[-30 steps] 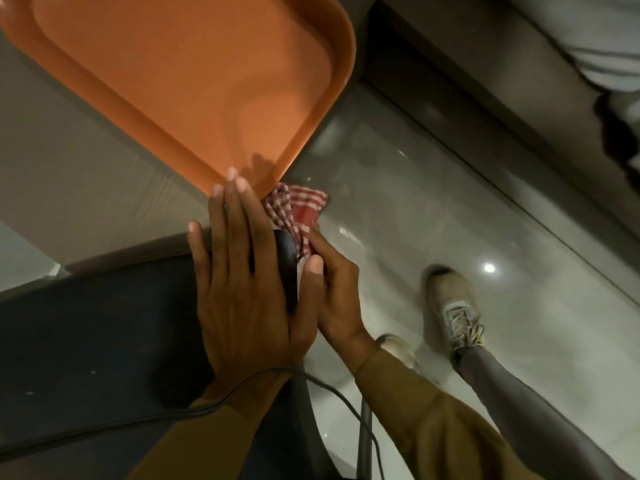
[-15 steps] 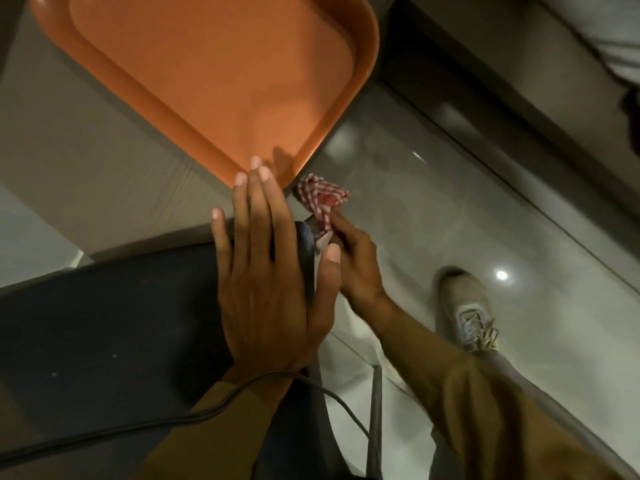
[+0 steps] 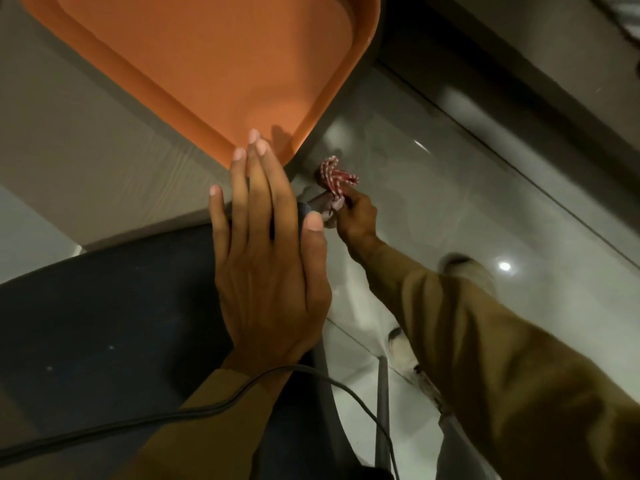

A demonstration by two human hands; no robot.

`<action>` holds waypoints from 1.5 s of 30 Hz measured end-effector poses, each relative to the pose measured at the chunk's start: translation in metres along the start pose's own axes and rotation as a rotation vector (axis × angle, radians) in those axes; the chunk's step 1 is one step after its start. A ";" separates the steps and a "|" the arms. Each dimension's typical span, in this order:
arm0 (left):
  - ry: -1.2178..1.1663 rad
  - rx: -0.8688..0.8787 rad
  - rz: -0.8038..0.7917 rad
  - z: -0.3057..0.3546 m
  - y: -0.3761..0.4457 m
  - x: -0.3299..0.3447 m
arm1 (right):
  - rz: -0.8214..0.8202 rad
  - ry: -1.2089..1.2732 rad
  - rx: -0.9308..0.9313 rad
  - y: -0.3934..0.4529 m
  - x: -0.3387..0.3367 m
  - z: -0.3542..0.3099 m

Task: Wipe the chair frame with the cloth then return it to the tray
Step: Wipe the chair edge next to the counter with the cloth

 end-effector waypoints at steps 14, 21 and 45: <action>-0.023 -0.008 -0.013 -0.002 0.000 -0.001 | -0.047 -0.052 -0.154 -0.036 -0.002 -0.016; -0.025 -0.013 -0.009 -0.002 -0.001 0.000 | -0.019 -0.034 -0.005 -0.013 -0.001 -0.008; -0.039 -0.022 -0.056 -0.002 -0.001 0.001 | -0.114 0.123 -0.083 -0.059 -0.007 -0.020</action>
Point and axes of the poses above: each hand's wrist, its own y-axis towards the middle knuckle, its own x-axis out of the palm, z = x × y, the point moved 10 cm from there along y, towards the middle knuckle, and after that the axes turned 3 degrees about x, right-handed, at the moved point
